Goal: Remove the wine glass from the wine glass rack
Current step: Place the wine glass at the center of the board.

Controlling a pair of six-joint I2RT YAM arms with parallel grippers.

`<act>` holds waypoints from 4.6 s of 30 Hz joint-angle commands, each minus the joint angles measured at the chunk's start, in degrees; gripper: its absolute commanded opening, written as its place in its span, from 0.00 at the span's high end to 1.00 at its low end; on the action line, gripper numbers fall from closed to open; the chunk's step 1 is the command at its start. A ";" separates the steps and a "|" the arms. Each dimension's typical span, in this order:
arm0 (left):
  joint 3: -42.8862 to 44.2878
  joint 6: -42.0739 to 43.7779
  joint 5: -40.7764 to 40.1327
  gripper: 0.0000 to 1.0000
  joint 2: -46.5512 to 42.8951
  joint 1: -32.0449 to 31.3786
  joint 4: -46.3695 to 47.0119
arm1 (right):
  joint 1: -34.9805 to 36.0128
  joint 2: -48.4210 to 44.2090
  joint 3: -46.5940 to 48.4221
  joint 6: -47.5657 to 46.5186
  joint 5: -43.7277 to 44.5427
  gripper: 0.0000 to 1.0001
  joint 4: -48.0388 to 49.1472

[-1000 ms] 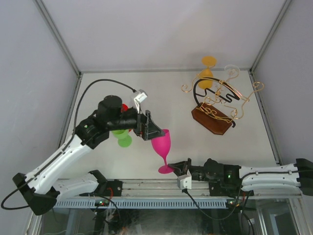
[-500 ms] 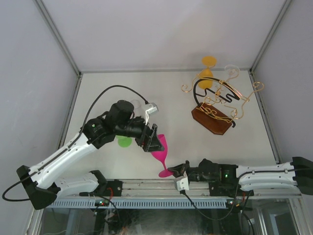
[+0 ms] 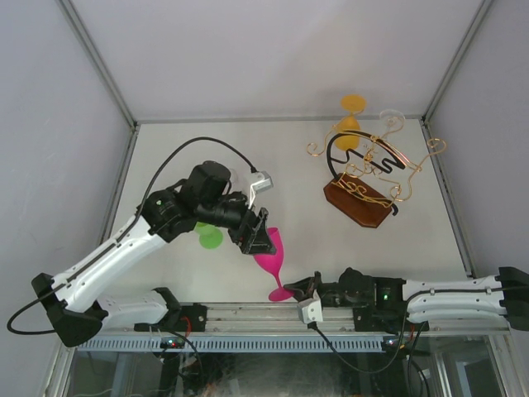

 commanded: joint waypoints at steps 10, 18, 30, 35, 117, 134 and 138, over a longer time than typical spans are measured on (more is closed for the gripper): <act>-0.19 9.96 15.96 0.25 0.65 -0.13 -3.52 | -0.07 -2.35 2.23 0.97 -3.15 1.00 1.21; -3.07 11.02 17.88 0.32 -1.48 -0.13 -3.50 | -0.24 -3.62 1.09 1.14 -2.26 1.00 2.62; -4.72 13.20 17.45 0.64 -3.02 -0.13 -5.24 | -0.64 -3.87 1.21 1.22 -2.12 1.00 2.51; -2.61 14.98 17.12 0.69 -2.96 -0.14 -7.62 | -0.77 -3.28 1.50 1.28 -2.28 1.00 2.37; 6.00 8.65 -23.14 1.00 2.22 -0.22 -18.63 | -1.31 -3.84 1.80 2.65 5.92 0.47 2.62; 6.17 -2.61 -37.81 1.00 14.71 -2.71 -9.13 | 0.64 -27.30 -2.91 2.76 4.94 0.43 4.68; 6.91 -3.05 -38.69 1.00 16.20 -2.71 -8.66 | 0.55 -29.68 -3.38 2.91 5.05 0.42 4.92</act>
